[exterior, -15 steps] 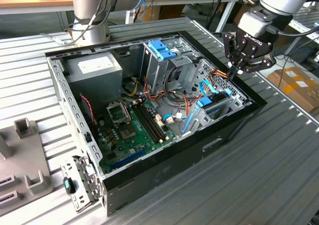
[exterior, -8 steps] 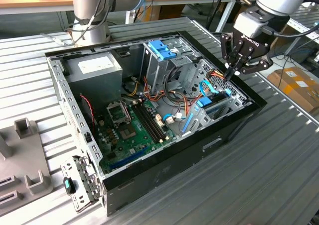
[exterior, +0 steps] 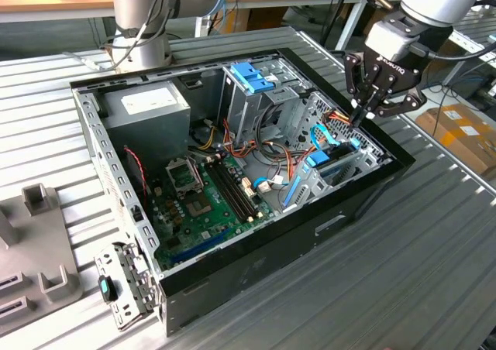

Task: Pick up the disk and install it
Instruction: 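Insert the second disk wire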

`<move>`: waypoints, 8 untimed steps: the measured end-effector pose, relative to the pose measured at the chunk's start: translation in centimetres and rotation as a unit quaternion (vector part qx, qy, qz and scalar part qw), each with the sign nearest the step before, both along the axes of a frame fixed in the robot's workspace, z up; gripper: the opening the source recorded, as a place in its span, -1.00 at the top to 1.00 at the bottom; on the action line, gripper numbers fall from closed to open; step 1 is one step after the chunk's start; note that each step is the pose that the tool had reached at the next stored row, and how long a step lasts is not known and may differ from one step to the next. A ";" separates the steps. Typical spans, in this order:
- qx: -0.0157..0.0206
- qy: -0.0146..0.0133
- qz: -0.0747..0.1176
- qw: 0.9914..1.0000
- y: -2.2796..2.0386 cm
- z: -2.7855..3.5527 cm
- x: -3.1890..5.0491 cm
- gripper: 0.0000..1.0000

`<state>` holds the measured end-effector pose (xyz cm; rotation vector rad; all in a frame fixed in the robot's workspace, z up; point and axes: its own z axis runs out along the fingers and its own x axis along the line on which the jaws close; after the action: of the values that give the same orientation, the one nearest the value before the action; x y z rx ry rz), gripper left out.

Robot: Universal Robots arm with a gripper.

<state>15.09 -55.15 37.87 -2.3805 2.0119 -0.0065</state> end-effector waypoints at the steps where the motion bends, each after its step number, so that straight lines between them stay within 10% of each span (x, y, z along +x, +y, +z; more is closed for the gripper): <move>1: 0.000 0.000 0.000 1.000 0.00 0.00 0.00 0.67; 8: 0.000 0.000 0.000 1.000 0.00 0.00 -0.12 0.67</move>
<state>14.97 -55.15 37.87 -2.3802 2.0121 -0.0064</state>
